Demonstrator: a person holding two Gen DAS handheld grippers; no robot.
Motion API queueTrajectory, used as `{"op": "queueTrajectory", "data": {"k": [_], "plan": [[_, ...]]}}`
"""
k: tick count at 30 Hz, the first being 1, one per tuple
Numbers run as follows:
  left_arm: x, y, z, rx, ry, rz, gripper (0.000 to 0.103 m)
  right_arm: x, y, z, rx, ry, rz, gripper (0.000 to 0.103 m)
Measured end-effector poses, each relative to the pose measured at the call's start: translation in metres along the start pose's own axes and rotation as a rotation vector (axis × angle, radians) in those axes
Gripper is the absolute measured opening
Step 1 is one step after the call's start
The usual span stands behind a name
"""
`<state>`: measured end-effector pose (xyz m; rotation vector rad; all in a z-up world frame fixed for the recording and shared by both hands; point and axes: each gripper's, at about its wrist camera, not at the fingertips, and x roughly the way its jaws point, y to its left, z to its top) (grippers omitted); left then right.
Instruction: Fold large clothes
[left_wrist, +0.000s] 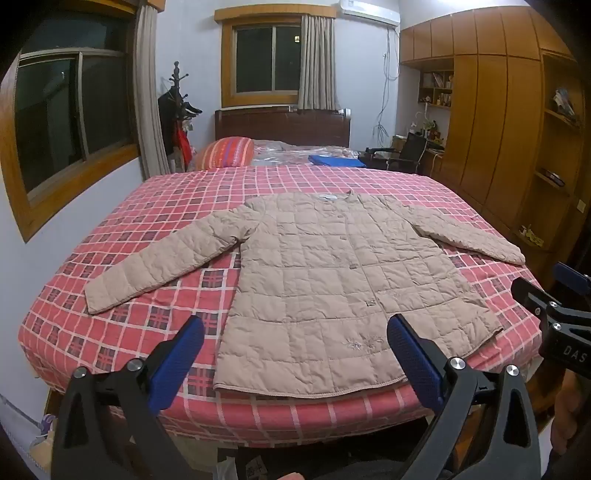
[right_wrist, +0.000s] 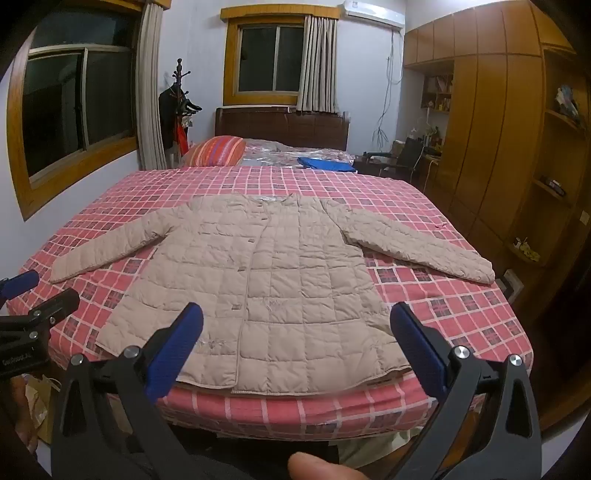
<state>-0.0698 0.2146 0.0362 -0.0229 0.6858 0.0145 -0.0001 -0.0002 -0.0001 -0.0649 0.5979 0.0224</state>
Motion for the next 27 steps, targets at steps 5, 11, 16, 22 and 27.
{"op": "queueTrajectory", "data": {"k": [5,11,16,22,27], "plan": [[0.0013,-0.0007,-0.0002,0.005,0.006,0.002,0.099,0.0005,-0.0003,0.0003,0.003,0.003,0.000,0.101],[0.0004,0.0007,0.0002,0.005,0.005,0.004,0.099,0.0007,-0.0011,0.0003,0.005,0.002,0.003,0.101],[0.0010,0.0003,-0.0008,0.004,0.010,0.005,0.099,0.0007,-0.0021,-0.0006,0.007,0.002,0.004,0.101],[0.0029,-0.0002,-0.0023,0.002,0.009,0.006,0.099,0.0008,-0.0026,-0.0011,0.005,0.002,0.003,0.101],[0.0028,0.0013,-0.0017,0.002,0.010,0.006,0.099,0.0009,-0.0029,-0.0009,0.006,0.003,0.003,0.101]]}}
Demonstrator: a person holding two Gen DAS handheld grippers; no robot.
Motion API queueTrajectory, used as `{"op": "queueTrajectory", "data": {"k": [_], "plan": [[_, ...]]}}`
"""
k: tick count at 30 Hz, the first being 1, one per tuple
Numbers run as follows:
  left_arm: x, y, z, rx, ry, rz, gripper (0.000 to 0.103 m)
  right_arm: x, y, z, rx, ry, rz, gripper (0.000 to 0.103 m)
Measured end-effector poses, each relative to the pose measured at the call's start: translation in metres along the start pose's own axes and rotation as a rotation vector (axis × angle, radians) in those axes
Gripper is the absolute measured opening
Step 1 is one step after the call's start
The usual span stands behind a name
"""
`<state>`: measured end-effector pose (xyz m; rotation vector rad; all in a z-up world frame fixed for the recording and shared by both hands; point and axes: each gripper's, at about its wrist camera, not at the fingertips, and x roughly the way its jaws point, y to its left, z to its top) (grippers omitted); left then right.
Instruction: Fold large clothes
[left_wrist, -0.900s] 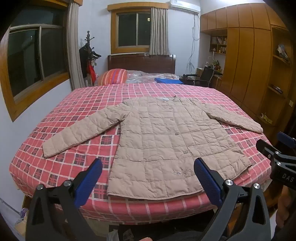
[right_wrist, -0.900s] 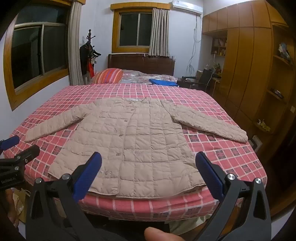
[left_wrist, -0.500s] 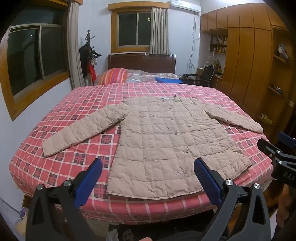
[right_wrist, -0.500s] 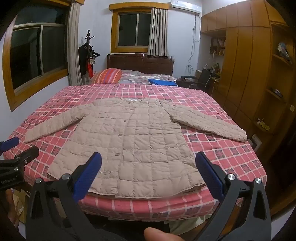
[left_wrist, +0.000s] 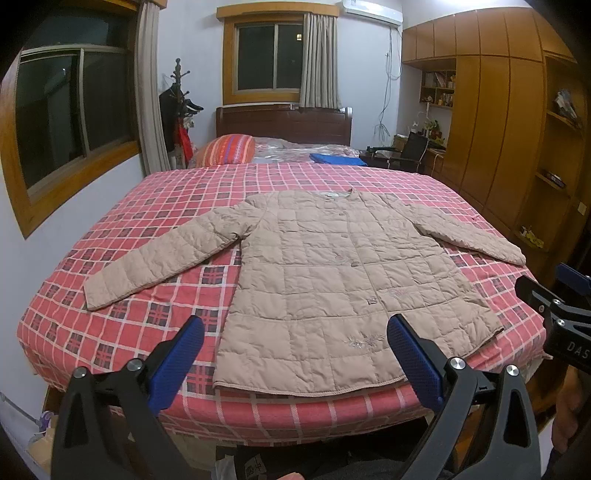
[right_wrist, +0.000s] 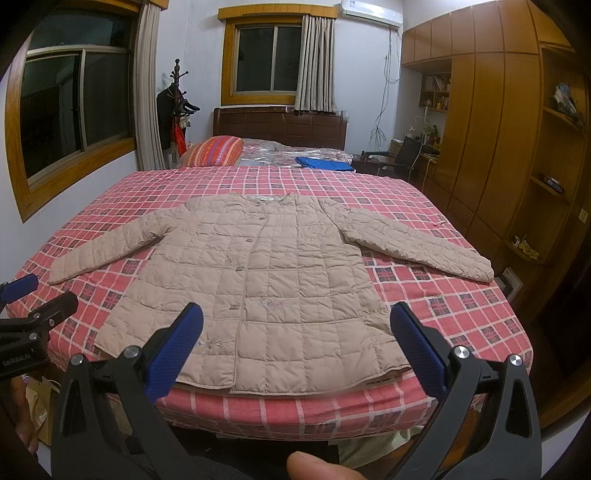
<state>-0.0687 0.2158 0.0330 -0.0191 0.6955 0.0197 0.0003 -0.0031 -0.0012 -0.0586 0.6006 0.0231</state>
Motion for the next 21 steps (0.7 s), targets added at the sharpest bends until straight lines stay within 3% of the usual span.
{"op": "queueTrajectory", "data": {"k": [21], "plan": [[-0.0001,0.0010,-0.0015,-0.006,0.000,0.002,0.099,0.0005,-0.0012,-0.0004,0.002,0.001,0.002,0.101]]}}
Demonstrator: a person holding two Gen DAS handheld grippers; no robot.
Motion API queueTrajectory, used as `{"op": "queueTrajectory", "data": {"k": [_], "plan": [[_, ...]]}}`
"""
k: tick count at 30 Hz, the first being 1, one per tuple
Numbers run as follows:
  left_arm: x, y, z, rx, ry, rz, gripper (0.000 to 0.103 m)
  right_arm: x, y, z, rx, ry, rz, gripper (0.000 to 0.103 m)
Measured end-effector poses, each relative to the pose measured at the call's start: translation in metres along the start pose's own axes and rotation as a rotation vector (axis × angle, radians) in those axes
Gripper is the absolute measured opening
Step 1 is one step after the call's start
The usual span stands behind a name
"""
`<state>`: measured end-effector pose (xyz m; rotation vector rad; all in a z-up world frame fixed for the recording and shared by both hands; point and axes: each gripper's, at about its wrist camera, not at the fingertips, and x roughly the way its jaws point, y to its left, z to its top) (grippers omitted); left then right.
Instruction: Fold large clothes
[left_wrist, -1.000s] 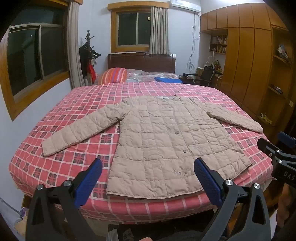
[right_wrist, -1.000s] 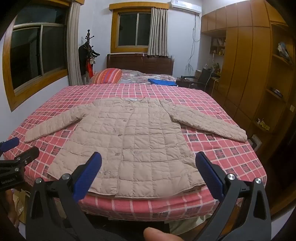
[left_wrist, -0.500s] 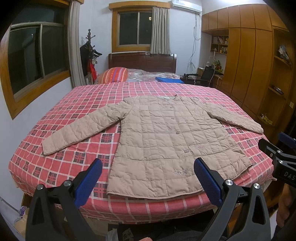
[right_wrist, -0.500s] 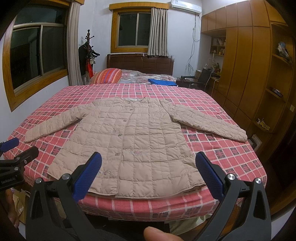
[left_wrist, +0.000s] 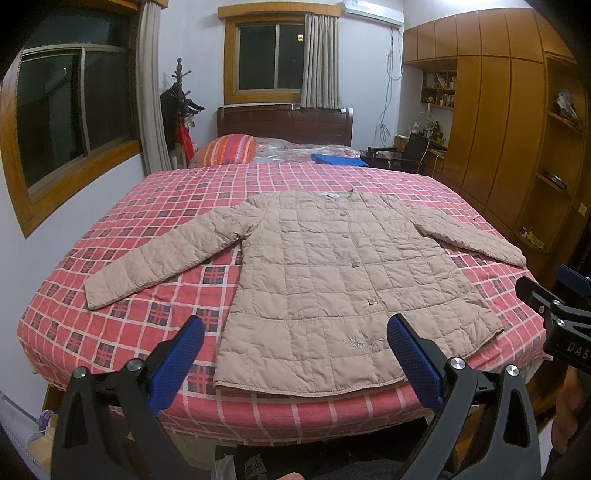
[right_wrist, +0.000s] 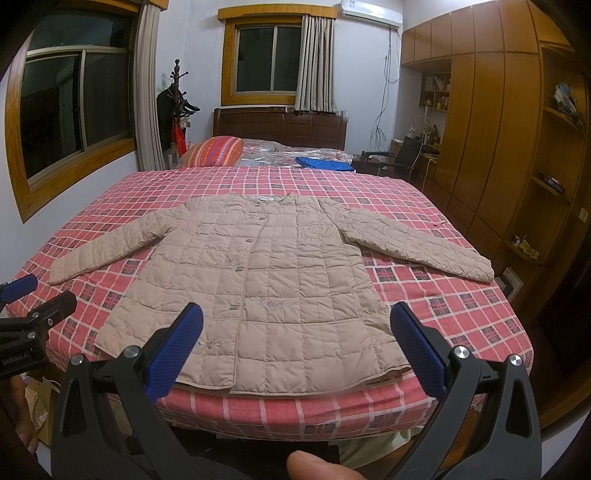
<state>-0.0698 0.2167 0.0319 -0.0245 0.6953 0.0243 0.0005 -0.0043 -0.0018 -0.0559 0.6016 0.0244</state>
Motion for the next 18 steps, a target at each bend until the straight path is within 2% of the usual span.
{"op": "queueTrajectory", "data": {"k": [18], "plan": [[-0.0004,0.0002,-0.0004,-0.002,-0.001,0.001,0.099,0.0012,0.0000,-0.0007,0.001,-0.001,0.001,0.101]]}}
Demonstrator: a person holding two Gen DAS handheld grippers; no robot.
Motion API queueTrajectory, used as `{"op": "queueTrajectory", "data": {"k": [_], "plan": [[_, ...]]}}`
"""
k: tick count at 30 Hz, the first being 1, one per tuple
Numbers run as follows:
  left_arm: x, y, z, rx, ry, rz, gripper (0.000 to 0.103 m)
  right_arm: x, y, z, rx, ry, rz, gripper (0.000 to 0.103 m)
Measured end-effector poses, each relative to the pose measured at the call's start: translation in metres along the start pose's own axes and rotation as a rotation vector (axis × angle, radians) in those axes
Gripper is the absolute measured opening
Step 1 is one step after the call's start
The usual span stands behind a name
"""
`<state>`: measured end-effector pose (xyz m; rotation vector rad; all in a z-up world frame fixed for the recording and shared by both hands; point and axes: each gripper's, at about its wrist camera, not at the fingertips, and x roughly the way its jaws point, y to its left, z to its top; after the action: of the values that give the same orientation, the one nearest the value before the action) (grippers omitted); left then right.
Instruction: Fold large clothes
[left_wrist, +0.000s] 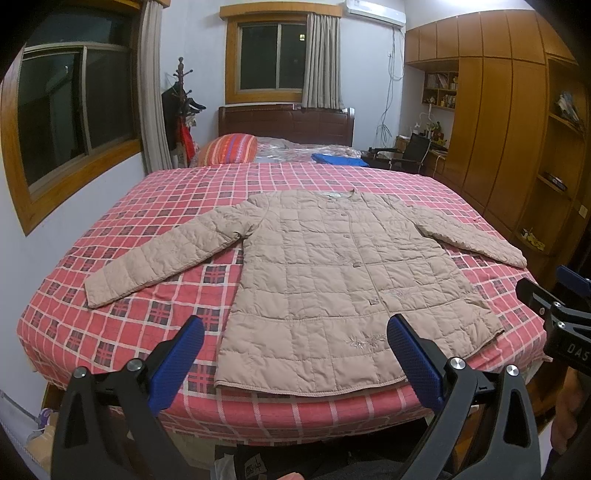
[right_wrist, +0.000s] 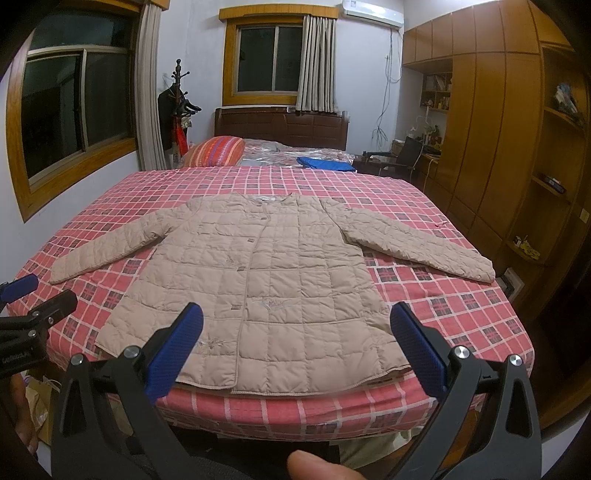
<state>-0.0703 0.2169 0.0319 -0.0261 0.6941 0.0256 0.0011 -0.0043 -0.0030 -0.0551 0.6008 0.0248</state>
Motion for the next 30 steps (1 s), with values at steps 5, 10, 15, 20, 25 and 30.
{"op": "queueTrajectory", "data": {"k": [5,10,15,20,25,30], "plan": [[0.001,0.001,0.000,-0.001,0.001,0.001,0.099,0.000,0.000,0.000,0.000,0.001,0.000,0.101],[-0.001,0.001,0.000,-0.001,0.001,-0.001,0.099,0.001,0.000,-0.001,-0.002,0.001,0.000,0.101],[0.000,0.001,0.000,-0.002,0.001,0.000,0.099,0.001,0.001,-0.002,-0.004,0.002,0.001,0.101],[0.004,0.003,-0.001,-0.008,0.010,-0.002,0.099,0.007,0.010,-0.002,-0.004,0.008,-0.003,0.101],[0.015,0.006,-0.002,-0.013,0.036,-0.003,0.099,0.014,0.011,-0.001,-0.015,0.022,-0.010,0.101],[0.029,0.005,-0.003,-0.009,0.065,0.004,0.099,0.028,0.013,-0.001,-0.030,0.040,-0.020,0.101]]}}
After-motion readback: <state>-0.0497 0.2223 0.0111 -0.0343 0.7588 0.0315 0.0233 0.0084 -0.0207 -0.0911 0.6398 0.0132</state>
